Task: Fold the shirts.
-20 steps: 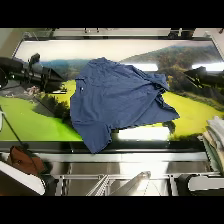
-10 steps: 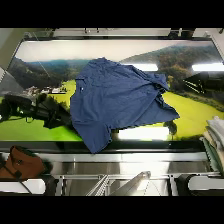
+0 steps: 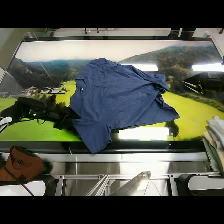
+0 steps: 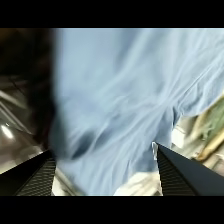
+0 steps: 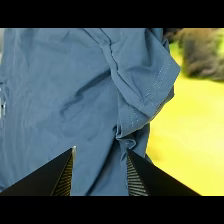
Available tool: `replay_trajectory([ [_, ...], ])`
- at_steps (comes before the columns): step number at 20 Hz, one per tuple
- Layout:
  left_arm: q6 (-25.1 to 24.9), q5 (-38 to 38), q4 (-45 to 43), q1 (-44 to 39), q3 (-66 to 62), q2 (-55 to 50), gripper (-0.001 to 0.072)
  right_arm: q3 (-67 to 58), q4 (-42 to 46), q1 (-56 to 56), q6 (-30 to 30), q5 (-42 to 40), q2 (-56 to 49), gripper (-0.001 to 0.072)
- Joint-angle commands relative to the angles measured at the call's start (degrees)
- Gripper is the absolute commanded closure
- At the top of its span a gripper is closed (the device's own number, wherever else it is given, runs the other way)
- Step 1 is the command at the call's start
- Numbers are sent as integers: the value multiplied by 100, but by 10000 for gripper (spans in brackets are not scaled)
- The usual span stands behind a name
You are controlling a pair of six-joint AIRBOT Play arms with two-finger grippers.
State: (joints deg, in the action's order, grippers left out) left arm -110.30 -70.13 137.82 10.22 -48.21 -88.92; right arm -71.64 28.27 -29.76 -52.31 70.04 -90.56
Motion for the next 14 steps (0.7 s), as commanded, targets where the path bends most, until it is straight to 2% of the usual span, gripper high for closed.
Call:
replay_trajectory([
  [1,-15,260,20,-570,-273,-42,21,-4,-2,-4,-7,127,2,344],
  [7,-4,-98,42,-817,-391,-544,21,-4,-35,-7,-28,380,2,345],
  [14,-24,-90,181,-817,-146,-566,21,-4,-39,-13,-133,396,2,345],
])
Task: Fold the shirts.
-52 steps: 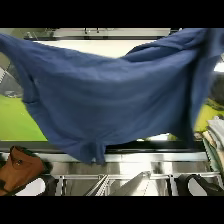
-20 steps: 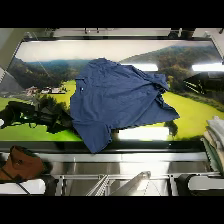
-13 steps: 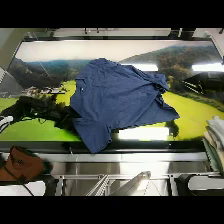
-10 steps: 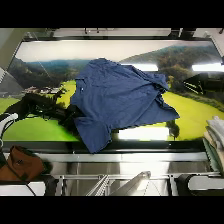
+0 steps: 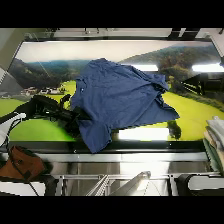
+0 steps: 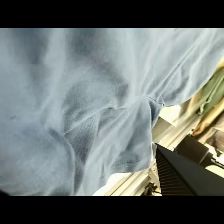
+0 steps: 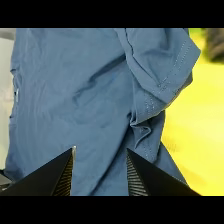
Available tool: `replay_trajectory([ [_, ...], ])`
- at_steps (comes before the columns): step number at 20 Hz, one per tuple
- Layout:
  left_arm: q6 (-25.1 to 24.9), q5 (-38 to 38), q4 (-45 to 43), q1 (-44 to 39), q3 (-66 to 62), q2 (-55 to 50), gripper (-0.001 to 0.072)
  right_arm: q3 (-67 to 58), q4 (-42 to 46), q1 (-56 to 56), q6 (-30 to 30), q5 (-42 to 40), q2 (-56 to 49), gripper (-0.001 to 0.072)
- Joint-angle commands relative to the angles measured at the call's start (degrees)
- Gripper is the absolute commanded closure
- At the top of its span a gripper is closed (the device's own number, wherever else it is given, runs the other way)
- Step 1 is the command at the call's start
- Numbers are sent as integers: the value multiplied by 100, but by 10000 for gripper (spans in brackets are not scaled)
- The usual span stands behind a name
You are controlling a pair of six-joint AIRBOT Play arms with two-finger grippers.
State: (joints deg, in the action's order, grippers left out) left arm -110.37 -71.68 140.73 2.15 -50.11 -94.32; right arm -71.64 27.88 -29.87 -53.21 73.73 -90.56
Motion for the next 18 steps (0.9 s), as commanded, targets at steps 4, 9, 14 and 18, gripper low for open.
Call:
replay_trajectory([
  [4,-107,120,162,-11,44,-26,21,-4,2,-4,-87,20,2,345],
  [9,-125,98,149,-11,44,-26,23,-4,68,-87,-98,-22,2,344],
  [14,-168,103,146,-11,44,-26,329,-4,70,-179,-131,-17,2,344],
  [18,-170,157,142,-11,44,-26,330,-4,146,-267,-133,-33,0,344],
])
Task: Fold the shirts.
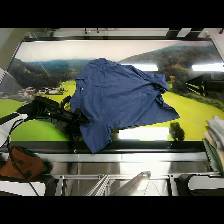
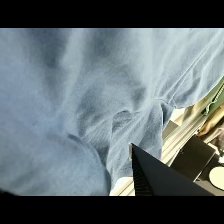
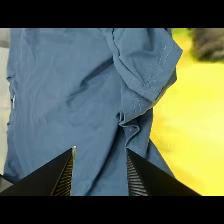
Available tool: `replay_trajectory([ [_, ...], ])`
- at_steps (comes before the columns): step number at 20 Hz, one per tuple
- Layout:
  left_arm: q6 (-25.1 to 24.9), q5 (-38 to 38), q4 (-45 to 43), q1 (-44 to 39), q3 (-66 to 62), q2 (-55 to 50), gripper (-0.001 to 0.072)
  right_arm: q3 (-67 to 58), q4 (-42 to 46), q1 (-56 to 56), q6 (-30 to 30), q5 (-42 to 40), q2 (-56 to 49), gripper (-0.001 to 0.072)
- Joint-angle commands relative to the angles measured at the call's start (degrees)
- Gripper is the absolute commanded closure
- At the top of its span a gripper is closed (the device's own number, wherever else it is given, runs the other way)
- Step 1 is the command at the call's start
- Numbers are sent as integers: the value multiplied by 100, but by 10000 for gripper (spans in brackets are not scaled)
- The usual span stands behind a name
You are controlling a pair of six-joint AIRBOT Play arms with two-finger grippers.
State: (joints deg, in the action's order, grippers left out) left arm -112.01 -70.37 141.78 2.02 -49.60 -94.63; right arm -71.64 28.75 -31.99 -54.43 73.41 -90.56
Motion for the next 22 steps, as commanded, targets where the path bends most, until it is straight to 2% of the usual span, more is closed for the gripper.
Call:
replay_trajectory([
  [1,-7,57,37,2,-7,4,330,-4,92,-79,-13,15,0,344],
  [3,-7,96,42,0,-7,4,330,-4,251,-83,-136,9,-4,344],
  [5,-7,94,39,2,-7,4,332,-4,789,-83,-409,-15,-20,343],
  [6,-7,98,39,2,-7,4,460,-4,1228,-83,-603,-68,-44,340],
  [7,-35,103,39,2,-7,4,689,-4,1714,-83,-850,-76,-92,298],
  [8,-50,98,42,2,-7,4,684,15,2098,-81,-1084,-9,-157,174],
  [9,-48,87,44,2,-7,4,684,61,2273,-81,-1163,96,-214,155],
  [16,-48,-35,46,2,-7,7,684,184,2308,-70,-433,411,-822,156],
  [22,-48,-28,46,2,-7,4,684,190,2253,109,-101,769,-1246,156],
])
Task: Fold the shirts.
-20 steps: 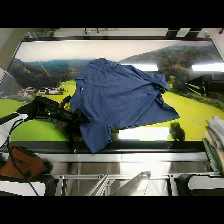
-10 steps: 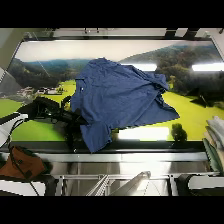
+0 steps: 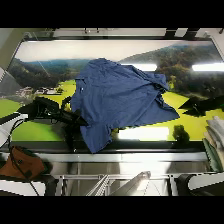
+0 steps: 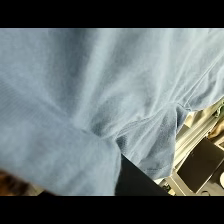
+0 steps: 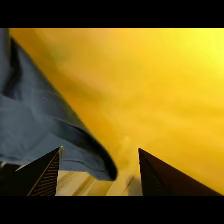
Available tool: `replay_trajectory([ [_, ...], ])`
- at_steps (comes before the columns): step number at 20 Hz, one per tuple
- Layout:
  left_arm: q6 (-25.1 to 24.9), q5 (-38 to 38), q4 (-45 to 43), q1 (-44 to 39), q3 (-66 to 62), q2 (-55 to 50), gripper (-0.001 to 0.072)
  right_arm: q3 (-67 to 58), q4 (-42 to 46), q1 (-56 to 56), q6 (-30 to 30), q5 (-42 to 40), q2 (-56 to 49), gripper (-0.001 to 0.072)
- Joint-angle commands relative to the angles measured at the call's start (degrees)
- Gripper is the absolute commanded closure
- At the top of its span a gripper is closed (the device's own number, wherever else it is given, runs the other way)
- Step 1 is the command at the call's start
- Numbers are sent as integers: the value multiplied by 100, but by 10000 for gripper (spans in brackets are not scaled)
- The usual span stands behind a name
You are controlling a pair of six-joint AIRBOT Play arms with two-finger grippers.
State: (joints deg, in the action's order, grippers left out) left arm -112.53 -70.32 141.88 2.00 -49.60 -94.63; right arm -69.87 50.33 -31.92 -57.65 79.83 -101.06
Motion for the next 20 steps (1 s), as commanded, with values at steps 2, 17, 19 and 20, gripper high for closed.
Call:
replay_trajectory([
  [2,4,-33,33,4,-7,7,684,15,94,304,240,168,-299,156],
  [17,-1655,-3519,2223,492,-1622,1587,685,26,-4972,1331,1808,2483,1725,691],
  [19,-1836,-3501,2835,780,-2170,2649,684,24,-6210,1327,2041,2249,3167,691],
  [20,-1888,-3480,2966,942,-2542,3150,684,22,-6463,1294,2061,1884,3866,691],
])
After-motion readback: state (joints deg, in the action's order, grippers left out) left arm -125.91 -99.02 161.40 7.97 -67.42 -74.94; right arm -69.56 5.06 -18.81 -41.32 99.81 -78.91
